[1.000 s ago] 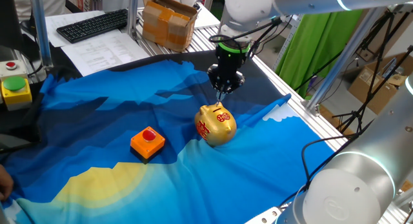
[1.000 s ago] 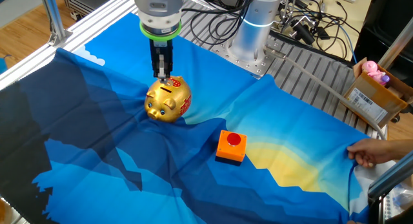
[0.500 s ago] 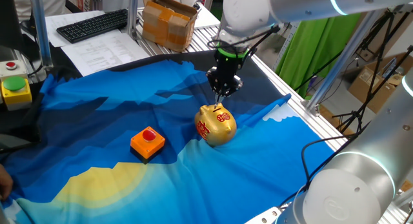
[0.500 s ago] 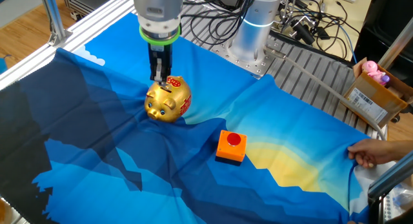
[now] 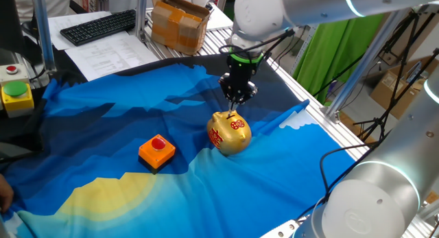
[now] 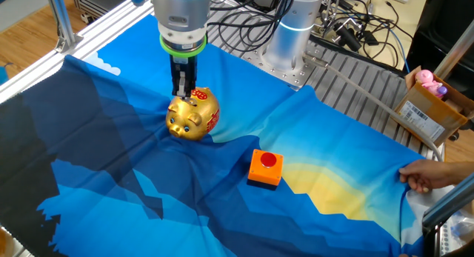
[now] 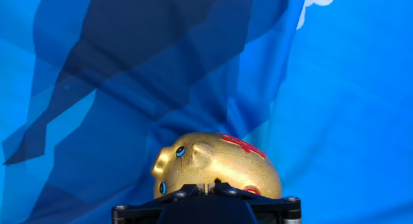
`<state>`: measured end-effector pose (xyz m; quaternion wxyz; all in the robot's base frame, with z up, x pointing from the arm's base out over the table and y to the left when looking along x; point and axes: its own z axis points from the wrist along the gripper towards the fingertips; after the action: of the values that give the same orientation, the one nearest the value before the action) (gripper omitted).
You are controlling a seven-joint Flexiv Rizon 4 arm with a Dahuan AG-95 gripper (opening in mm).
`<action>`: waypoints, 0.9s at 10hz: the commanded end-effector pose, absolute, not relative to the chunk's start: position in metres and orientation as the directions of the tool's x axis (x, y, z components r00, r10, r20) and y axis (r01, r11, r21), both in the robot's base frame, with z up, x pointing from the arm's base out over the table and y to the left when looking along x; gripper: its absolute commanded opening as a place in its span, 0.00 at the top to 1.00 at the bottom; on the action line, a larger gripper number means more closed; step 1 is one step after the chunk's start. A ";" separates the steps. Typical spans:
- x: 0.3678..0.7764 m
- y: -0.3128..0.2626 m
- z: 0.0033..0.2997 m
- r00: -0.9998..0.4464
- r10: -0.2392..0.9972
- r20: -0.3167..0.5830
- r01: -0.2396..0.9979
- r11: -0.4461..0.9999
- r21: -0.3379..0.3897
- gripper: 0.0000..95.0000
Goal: Drop coins into a piggy bank
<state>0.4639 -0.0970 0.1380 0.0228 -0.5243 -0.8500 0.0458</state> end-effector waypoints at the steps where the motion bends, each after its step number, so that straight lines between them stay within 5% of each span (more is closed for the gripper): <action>1: 0.462 -0.097 0.138 -0.446 0.895 -0.011 0.891 0.443 -0.103 1.00; 9: 0.462 -0.098 0.138 -0.427 0.904 0.005 0.895 0.423 -0.143 1.00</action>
<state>0.4624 -0.0978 0.1380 0.0379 -0.5331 -0.8432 0.0589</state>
